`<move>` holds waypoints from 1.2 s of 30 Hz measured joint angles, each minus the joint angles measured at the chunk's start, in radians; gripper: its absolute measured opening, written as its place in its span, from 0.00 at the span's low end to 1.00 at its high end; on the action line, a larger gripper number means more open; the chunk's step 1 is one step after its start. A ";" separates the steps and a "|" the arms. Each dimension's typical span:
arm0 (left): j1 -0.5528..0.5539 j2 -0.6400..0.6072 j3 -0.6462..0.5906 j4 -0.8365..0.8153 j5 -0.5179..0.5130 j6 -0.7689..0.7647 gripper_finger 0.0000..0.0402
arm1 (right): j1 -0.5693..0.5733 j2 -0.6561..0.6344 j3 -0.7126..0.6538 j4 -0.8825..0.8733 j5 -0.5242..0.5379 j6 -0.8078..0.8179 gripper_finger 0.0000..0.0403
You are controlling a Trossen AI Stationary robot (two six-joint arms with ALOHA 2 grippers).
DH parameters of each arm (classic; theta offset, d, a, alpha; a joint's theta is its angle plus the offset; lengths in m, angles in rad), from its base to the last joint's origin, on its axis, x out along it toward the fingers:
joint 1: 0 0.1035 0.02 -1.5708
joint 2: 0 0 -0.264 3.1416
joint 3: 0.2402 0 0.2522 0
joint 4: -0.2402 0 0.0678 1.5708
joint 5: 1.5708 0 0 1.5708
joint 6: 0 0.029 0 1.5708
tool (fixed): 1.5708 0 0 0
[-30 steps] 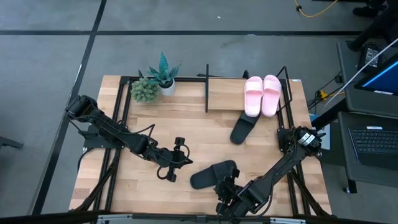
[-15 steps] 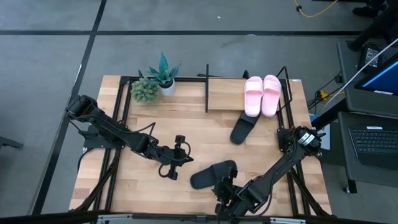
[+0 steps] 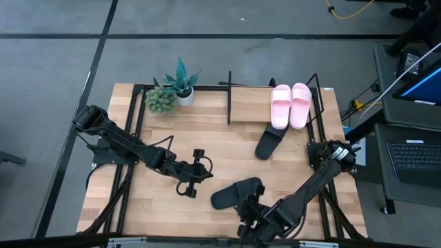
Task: Pick and place slides into the shelf
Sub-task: Put the bottom black slide on the shelf
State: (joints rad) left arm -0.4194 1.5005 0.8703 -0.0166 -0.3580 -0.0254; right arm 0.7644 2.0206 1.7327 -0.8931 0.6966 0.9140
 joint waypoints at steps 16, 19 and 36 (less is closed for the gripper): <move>0.000 0.000 0.000 -0.039 0.000 -0.001 0.00 | -0.009 0.252 0.382 -0.467 -0.044 0.081 0.35; 0.000 0.000 0.000 -0.040 0.000 -0.008 0.00 | -0.009 0.363 0.545 -0.609 -0.038 0.121 0.35; -0.001 0.000 0.000 -0.055 0.000 -0.021 0.00 | 0.002 0.450 0.571 -0.618 -0.115 0.204 0.35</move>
State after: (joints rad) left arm -0.4202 1.5002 0.8703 -0.0715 -0.3576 -0.0460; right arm 0.7666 2.4706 2.3035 -1.5112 0.5819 1.1181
